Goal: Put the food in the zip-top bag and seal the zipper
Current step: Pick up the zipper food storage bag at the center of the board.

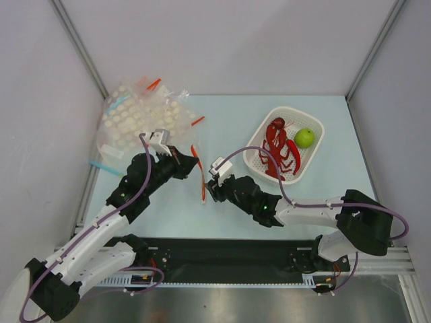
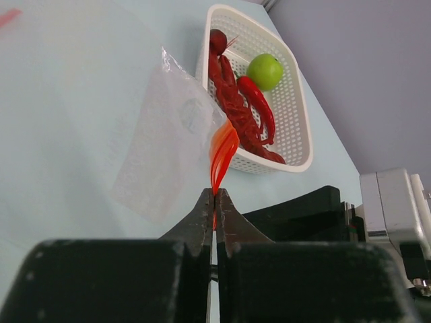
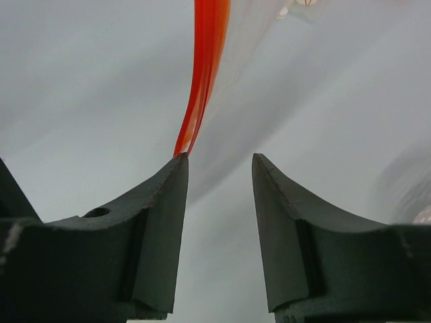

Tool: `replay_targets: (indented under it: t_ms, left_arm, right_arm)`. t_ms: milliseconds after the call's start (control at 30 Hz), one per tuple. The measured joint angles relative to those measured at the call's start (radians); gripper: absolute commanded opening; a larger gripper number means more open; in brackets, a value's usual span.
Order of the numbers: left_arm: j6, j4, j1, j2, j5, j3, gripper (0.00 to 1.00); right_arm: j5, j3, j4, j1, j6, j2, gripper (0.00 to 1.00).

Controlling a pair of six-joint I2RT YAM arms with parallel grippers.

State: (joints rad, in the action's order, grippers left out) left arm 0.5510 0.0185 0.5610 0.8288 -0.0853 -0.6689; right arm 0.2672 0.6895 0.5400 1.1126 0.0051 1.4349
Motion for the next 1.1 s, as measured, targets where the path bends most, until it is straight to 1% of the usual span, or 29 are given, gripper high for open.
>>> replay_targets:
  t_ms: [200,467,667,900,1000,1100]
  left_arm:
    - [0.01,-0.011,0.003,0.005,-0.027,0.002,0.0]
    - [0.019,-0.018,0.003,0.013,-0.032,0.002,0.0]
    - [0.018,-0.017,0.004,0.018,-0.031,0.002,0.0]
    - [0.018,-0.017,0.004,0.021,-0.031,0.002,0.0]
    - [0.019,-0.018,0.004,0.022,-0.032,0.002,0.0]
    - [0.021,-0.018,0.004,0.024,-0.036,0.002,0.0]
  right_arm:
    - [0.047,0.007,0.035,0.017,-0.03,0.021,0.45]
    - [0.066,0.007,0.042,0.018,-0.04,0.021,0.46]
    - [0.057,0.007,0.042,0.018,-0.044,0.019,0.5]
    - [0.047,0.007,0.042,0.018,-0.051,0.016,0.59]
    - [0.048,0.007,0.042,0.018,-0.051,0.016,0.59]
    - [0.061,0.007,0.042,0.018,-0.051,0.016,0.56]
